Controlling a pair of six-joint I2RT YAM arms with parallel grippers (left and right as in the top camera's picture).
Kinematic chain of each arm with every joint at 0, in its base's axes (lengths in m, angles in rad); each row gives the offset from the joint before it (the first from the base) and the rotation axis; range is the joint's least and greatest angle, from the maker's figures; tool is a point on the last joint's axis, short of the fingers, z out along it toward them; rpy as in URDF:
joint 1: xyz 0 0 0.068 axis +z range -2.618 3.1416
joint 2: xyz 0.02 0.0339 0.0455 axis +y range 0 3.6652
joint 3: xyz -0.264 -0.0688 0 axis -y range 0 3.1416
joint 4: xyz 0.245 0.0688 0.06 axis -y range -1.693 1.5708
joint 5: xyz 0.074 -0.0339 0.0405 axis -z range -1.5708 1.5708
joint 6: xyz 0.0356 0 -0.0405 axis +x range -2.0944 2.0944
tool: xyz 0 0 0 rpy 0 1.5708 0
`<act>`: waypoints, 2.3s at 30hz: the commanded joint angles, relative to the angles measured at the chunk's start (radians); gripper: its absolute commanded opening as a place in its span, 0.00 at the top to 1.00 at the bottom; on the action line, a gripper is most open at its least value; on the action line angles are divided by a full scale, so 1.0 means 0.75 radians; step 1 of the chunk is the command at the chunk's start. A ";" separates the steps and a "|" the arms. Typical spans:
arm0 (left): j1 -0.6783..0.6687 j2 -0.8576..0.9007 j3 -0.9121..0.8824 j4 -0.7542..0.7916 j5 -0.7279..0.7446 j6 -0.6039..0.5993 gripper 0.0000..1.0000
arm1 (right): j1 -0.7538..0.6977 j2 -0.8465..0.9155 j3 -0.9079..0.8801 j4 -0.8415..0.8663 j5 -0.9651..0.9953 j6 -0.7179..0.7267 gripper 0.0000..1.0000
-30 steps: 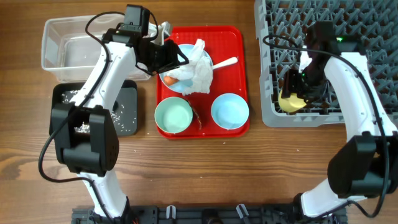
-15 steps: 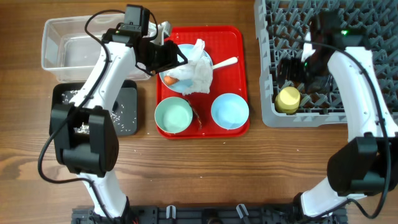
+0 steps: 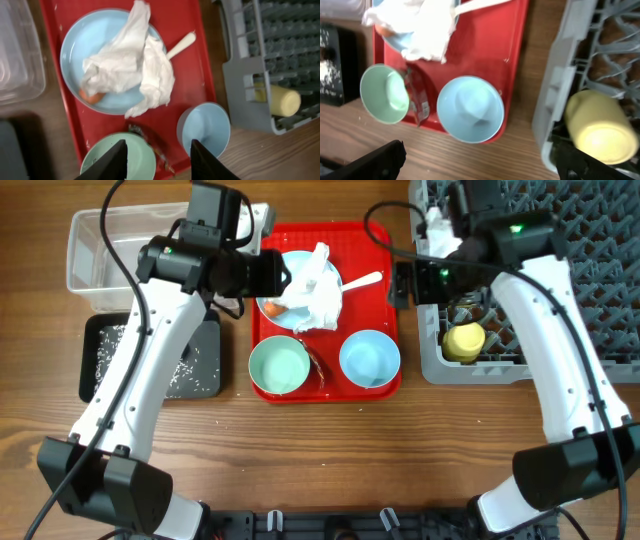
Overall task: Sort waste into correct bins and load items into the dishwasher rack
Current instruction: 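Grasp the blue bowl on the red tray with the right gripper, then carry the blue bowl to the dish rack and set it upright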
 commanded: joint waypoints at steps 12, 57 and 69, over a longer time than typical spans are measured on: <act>-0.230 -0.006 -0.001 -0.152 -0.235 0.103 0.59 | 0.134 -0.028 -0.463 0.293 0.015 0.184 0.15; -0.083 -0.006 -0.001 -0.063 -0.375 -0.111 0.13 | 0.170 0.036 -0.953 0.925 0.240 0.403 0.75; -0.083 -0.006 -0.001 -0.035 -0.374 -0.111 0.17 | 0.170 0.036 -0.958 0.952 0.220 0.424 0.72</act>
